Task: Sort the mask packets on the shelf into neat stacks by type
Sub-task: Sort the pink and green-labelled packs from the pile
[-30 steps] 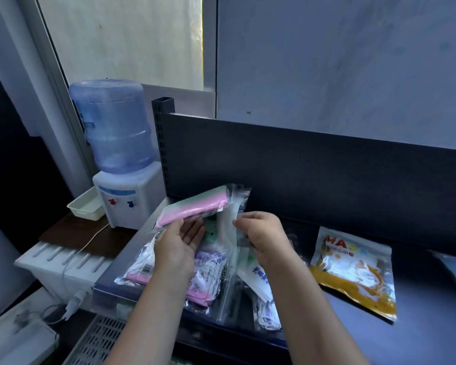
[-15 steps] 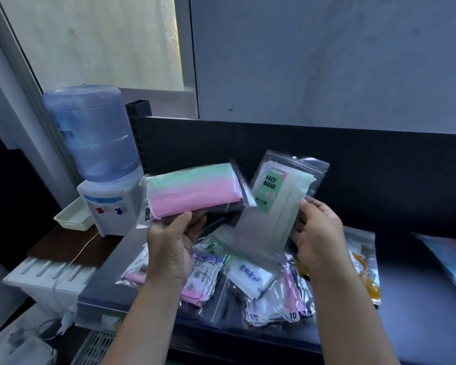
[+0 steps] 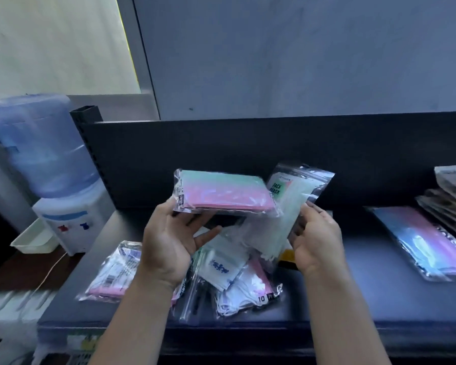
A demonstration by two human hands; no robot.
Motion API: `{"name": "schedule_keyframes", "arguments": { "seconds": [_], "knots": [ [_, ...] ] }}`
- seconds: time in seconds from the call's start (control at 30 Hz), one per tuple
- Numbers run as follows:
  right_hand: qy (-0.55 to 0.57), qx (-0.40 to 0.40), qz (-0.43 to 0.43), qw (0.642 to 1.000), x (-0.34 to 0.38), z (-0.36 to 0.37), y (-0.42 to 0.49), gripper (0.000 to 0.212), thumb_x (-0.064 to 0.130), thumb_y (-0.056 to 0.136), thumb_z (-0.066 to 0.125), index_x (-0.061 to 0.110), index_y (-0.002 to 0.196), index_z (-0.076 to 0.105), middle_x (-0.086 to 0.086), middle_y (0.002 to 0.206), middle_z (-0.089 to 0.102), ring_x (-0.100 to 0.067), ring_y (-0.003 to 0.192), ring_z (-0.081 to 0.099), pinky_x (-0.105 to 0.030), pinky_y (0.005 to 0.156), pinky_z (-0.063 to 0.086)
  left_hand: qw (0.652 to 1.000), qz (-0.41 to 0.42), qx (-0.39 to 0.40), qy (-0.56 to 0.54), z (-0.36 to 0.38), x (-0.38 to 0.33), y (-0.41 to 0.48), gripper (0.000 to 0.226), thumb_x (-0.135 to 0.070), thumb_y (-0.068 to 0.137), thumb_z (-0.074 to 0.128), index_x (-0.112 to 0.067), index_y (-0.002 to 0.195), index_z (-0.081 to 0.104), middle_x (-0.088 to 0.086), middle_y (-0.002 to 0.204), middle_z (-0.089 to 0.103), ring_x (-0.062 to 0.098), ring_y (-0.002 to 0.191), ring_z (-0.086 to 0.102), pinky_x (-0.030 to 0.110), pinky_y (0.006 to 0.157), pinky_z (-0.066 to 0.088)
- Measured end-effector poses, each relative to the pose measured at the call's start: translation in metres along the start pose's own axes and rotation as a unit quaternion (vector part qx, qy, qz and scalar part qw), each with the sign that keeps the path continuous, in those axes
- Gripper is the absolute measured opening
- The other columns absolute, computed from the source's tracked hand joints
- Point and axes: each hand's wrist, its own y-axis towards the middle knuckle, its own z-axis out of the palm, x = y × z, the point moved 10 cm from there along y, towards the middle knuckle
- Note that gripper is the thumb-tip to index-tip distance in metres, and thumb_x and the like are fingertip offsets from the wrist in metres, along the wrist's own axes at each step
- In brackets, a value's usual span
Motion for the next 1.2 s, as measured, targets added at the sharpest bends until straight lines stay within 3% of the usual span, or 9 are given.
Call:
{"name": "schedule_keyframes", "arguments": {
  "seconds": [0.13,0.23,0.3,0.37,0.47,0.7,0.87,1.03,1.2],
  "knots": [
    [0.021,-0.028,-0.022,0.999,0.017,-0.023,0.004,0.014,0.006,0.102,0.057,0.013,0.113,0.062,-0.017,0.107,0.072,-0.024,0.089,0.067,-0.040,0.081,0.061,0.997,-0.064,-0.020,0.037,0.003,0.019,-0.005,0.038,-0.038,0.102,0.049,-0.009,0.109,0.072,0.025,0.116,0.070,0.036,0.107,0.070,0.053,0.093,0.058],
    [0.034,-0.038,-0.032,0.998,0.027,-0.036,0.007,0.012,0.005,0.102,0.056,0.014,0.109,0.061,-0.014,0.098,0.069,-0.020,0.079,0.066,-0.038,0.077,0.061,0.994,-0.087,-0.046,0.054,0.002,0.035,-0.007,0.034,-0.024,0.098,0.062,0.004,0.116,0.071,0.029,0.119,0.070,0.032,0.099,0.068,0.046,0.094,0.060],
    [0.049,-0.045,-0.036,0.997,0.033,-0.045,0.009,0.013,0.005,0.102,0.055,0.015,0.108,0.060,-0.014,0.099,0.071,-0.019,0.078,0.069,-0.037,0.077,0.061,0.991,-0.088,-0.056,0.086,0.003,0.042,-0.010,0.040,-0.010,0.089,0.073,0.007,0.124,0.063,0.026,0.117,0.071,0.029,0.089,0.068,0.039,0.077,0.064],
    [0.061,-0.046,-0.043,0.996,0.040,-0.055,0.011,0.013,0.005,0.102,0.054,0.015,0.108,0.060,-0.014,0.099,0.070,-0.021,0.079,0.068,-0.039,0.080,0.060,0.982,-0.075,-0.066,0.158,0.005,0.046,-0.016,0.055,0.007,0.083,0.076,-0.010,0.131,0.055,0.018,0.117,0.072,0.027,0.082,0.073,0.034,0.063,0.062],
    [0.069,-0.047,-0.061,0.995,0.053,-0.068,0.013,0.014,0.006,0.103,0.054,0.013,0.113,0.060,-0.011,0.094,0.069,-0.016,0.068,0.065,-0.030,0.064,0.058,0.958,-0.064,-0.029,0.276,0.021,0.056,-0.023,0.074,0.016,0.080,0.075,-0.030,0.134,0.055,0.015,0.115,0.070,0.026,0.082,0.075,0.040,0.066,0.063],
    [0.025,-0.067,-0.110,0.991,0.094,-0.104,0.018,0.016,0.011,0.103,0.055,0.024,0.095,0.060,0.001,0.086,0.070,-0.003,0.052,0.056,-0.016,0.036,0.027,0.943,-0.088,0.016,0.320,0.068,0.095,-0.036,0.020,-0.003,0.084,0.082,-0.005,0.099,0.070,0.011,0.109,0.068,0.019,0.079,0.072,0.038,0.062,0.062],
    [0.010,-0.083,-0.142,0.986,0.137,-0.135,0.028,0.009,0.013,0.102,0.059,0.020,0.100,0.065,-0.011,0.109,0.077,-0.024,0.086,0.076,-0.032,0.062,0.051,0.918,-0.130,0.087,0.363,0.111,0.132,-0.043,0.035,-0.002,0.085,0.079,-0.020,0.114,0.074,0.009,0.092,0.069,0.014,0.081,0.070,0.035,0.063,0.058],
    [-0.006,-0.132,-0.241,0.962,0.207,-0.182,0.035,0.006,0.019,0.094,0.064,0.024,0.095,0.068,-0.009,0.108,0.077,-0.025,0.102,0.076,-0.050,0.093,0.061,0.938,-0.147,0.043,0.311,0.148,0.167,-0.050,0.035,0.009,0.089,0.071,-0.011,0.117,0.070,0.007,0.088,0.072,0.014,0.076,0.071,0.031,0.055,0.059],
    [-0.001,-0.172,-0.278,0.945,0.270,-0.235,0.045,0.007,0.021,0.095,0.062,0.027,0.094,0.065,0.001,0.089,0.071,-0.015,0.076,0.067,-0.044,0.076,0.061,0.954,-0.129,-0.036,0.269,0.175,0.190,-0.053,0.032,0.006,0.088,0.072,-0.011,0.115,0.064,0.015,0.096,0.071,0.018,0.071,0.069,0.025,0.041,0.049]
  ]
}}
